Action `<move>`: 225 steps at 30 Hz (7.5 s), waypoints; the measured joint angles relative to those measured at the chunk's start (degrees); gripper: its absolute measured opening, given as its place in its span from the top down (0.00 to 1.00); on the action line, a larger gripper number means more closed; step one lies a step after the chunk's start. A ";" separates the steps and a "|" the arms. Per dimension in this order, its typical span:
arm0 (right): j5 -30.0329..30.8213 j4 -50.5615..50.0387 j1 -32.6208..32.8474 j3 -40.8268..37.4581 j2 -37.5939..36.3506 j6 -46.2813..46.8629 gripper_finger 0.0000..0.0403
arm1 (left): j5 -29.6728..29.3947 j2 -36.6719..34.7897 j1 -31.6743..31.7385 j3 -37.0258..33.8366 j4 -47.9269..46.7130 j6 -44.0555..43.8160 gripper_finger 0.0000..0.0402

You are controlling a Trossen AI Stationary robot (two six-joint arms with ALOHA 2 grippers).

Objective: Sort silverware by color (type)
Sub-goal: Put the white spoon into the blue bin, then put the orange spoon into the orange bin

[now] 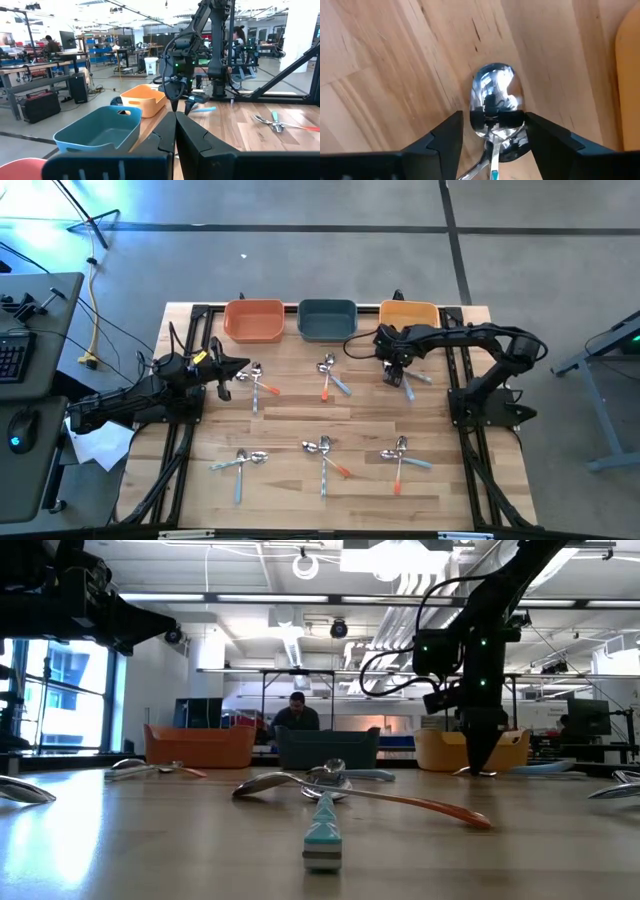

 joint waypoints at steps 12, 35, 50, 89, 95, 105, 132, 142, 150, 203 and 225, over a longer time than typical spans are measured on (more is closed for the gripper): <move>0.32 -0.07 0.36 0.21 -0.33 -1.53 0.78 | 0.00 0.00 0.00 0.00 -0.07 -0.95 0.99; 1.59 -11.76 6.73 11.05 0.00 7.83 0.88 | 0.03 0.00 0.00 0.00 -0.56 -1.71 0.99; 9.20 -8.38 4.28 2.68 -0.04 12.13 0.64 | 0.07 -0.01 -0.02 0.00 -0.57 -2.56 0.99; -1.49 -9.87 6.51 4.98 -0.11 2.16 0.49 | 0.07 0.00 -0.02 0.00 -1.98 -3.94 0.99; -1.37 -1.96 7.37 1.73 -0.11 -1.44 0.49 | 0.07 0.00 -0.02 0.00 -2.16 -3.97 0.99; -2.50 -0.46 5.66 1.01 -0.11 -2.54 0.58 | 0.07 0.00 -0.02 0.00 -2.19 -4.07 0.99; 1.85 -11.08 9.82 10.15 -0.07 1.66 1.00 | 0.04 0.00 -0.02 0.00 -2.19 -4.07 0.99; 7.89 -7.21 9.83 30.23 1.62 5.08 1.00 | -0.08 -0.02 -0.02 0.00 -1.27 -3.92 0.99; 9.37 -9.50 6.02 55.52 19.36 3.95 1.00 | -0.22 -0.02 0.00 0.00 -1.20 -3.94 0.99; -3.52 -19.01 -4.00 86.65 50.29 6.45 0.82 | -0.52 -0.01 -0.01 0.00 -1.29 -4.74 0.99; 1.43 30.32 7.76 36.05 15.70 4.57 1.00 | 2.99 2.47 -0.02 0.07 -3.09 -9.54 1.00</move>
